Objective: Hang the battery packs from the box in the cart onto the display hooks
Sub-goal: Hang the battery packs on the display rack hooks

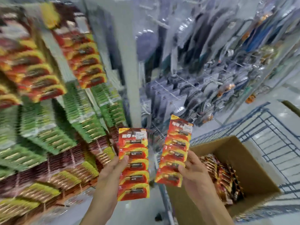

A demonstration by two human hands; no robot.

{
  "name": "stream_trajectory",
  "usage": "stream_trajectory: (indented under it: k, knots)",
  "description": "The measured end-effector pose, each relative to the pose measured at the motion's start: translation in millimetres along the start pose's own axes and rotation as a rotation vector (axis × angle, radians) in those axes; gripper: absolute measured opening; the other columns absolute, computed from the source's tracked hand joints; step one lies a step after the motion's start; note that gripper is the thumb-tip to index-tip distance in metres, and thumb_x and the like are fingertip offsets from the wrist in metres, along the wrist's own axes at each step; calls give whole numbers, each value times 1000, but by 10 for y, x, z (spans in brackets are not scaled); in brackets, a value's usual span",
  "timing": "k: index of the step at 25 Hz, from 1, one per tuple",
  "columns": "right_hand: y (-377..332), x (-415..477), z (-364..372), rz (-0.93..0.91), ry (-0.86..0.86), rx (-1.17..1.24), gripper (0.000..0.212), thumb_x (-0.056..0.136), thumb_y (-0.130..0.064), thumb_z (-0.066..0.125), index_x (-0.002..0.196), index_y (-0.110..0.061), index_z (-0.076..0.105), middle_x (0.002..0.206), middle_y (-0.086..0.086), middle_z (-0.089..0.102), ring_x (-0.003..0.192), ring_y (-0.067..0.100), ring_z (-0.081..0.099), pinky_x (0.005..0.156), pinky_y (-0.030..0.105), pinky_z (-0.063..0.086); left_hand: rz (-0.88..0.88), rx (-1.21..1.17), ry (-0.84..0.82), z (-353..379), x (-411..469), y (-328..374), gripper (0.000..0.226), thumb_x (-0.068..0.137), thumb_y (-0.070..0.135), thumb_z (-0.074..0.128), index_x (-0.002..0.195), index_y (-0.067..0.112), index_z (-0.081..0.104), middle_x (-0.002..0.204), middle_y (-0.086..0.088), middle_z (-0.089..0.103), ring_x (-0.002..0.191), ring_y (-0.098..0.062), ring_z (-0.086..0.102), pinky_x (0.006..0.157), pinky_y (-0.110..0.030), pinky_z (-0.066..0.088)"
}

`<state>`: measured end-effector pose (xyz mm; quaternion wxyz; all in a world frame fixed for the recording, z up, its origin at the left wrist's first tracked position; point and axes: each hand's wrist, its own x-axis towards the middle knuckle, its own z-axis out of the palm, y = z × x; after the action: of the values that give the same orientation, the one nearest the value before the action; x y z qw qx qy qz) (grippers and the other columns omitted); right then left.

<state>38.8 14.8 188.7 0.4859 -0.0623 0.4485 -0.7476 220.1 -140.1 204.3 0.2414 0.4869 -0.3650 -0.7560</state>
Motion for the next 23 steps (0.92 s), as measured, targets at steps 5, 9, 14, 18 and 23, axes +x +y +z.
stream_trajectory:
  k: [5,9,14,18,23]
  knots:
    - [348,-165,868,0,-55,-7,92,50,-19,99,132,-2,61,120,28,67,96,43,70,82,57,58,104,-30,-23,-770,-385,386,30,89,40,65,102,19,82,101,-17,80,83,-36,79,68,-42,62]
    - [538,-187,1484,13,-34,-61,45,86,-8,61,131,-7,61,112,20,73,90,37,73,72,50,59,162,-92,48,-1276,-579,703,35,93,43,64,109,16,80,104,-18,79,90,-39,78,81,-49,61]
    - [514,-65,2119,-27,-97,-128,44,97,-34,54,131,-7,62,106,18,74,85,31,73,78,47,56,275,-180,121,-1616,-739,968,39,98,46,60,117,16,77,108,-18,78,94,-40,77,85,-50,58]
    - [418,65,2396,-74,-121,-212,45,92,-40,58,126,-10,64,118,23,72,93,35,73,83,50,56,375,-197,169,-1659,-849,1192,38,99,46,57,116,19,77,106,-14,79,94,-37,78,80,-48,62]
    - [361,132,2485,-42,-145,-231,40,85,-35,65,113,-7,66,113,25,72,87,35,73,86,52,54,536,-159,234,-1625,-940,1596,43,94,50,57,114,17,77,103,-13,80,91,-36,78,81,-48,61]
